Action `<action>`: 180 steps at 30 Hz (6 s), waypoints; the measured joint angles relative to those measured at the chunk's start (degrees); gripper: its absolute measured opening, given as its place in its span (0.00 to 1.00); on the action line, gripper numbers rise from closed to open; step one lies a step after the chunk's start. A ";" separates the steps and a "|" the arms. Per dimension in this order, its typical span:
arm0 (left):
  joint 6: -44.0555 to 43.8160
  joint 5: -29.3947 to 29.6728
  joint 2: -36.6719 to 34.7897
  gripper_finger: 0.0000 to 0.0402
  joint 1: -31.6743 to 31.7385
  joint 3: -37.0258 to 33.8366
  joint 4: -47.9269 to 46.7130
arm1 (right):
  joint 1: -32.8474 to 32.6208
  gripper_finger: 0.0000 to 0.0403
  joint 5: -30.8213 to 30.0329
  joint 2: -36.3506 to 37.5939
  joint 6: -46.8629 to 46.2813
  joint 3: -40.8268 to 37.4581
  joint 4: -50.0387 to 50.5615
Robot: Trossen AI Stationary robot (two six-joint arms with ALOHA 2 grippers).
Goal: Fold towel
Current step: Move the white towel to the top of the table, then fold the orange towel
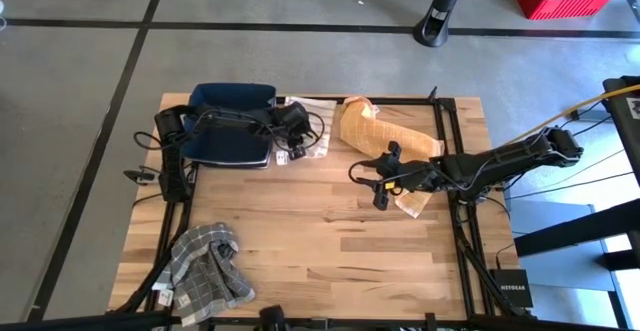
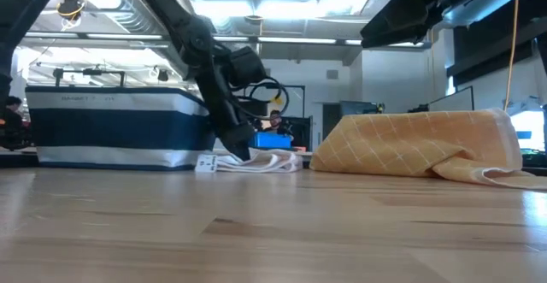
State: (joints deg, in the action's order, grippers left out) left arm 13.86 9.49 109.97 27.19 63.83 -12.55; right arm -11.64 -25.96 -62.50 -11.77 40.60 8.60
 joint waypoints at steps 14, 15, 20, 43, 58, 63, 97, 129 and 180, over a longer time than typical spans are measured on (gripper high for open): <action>-3.28 -0.27 -20.47 0.24 -18.63 3.75 -7.12 | 0.04 0.51 -0.49 0.00 0.42 0.00 0.43; -4.08 -0.32 -21.78 0.24 -20.21 3.30 -6.70 | 0.04 0.51 -0.41 0.00 0.38 0.00 0.36; -6.25 -0.24 -26.85 0.24 -25.85 -1.31 -1.40 | 0.09 0.51 4.30 0.03 -1.52 1.78 7.26; -17.05 1.48 -28.85 0.24 -28.75 -4.94 -10.90 | -3.34 0.51 13.64 -1.17 -58.26 -16.04 21.45; -16.57 1.46 -28.85 0.24 -28.66 -4.92 -10.60 | -3.39 0.16 10.33 -4.13 -42.66 -17.04 10.09; -16.76 1.48 -28.85 0.24 -28.64 -4.92 -10.55 | -3.90 0.04 13.65 -4.11 -27.31 -7.84 7.52; -17.96 1.43 -28.85 0.24 -28.73 -5.25 -9.05 | -4.15 0.53 8.61 -15.82 -3.44 -1.55 34.60; -18.19 1.43 -28.82 0.24 -28.71 -5.27 -7.79 | -4.09 0.02 -0.79 -20.39 -8.31 3.72 33.21; -27.04 7.73 -32.34 0.38 -29.74 -9.66 -6.23 | 2.22 0.01 -11.42 -22.13 9.17 43.65 48.76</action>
State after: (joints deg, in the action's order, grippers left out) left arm -13.18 17.22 77.64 -2.55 54.18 -18.78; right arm -9.42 -37.37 -84.63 -2.60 84.25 57.36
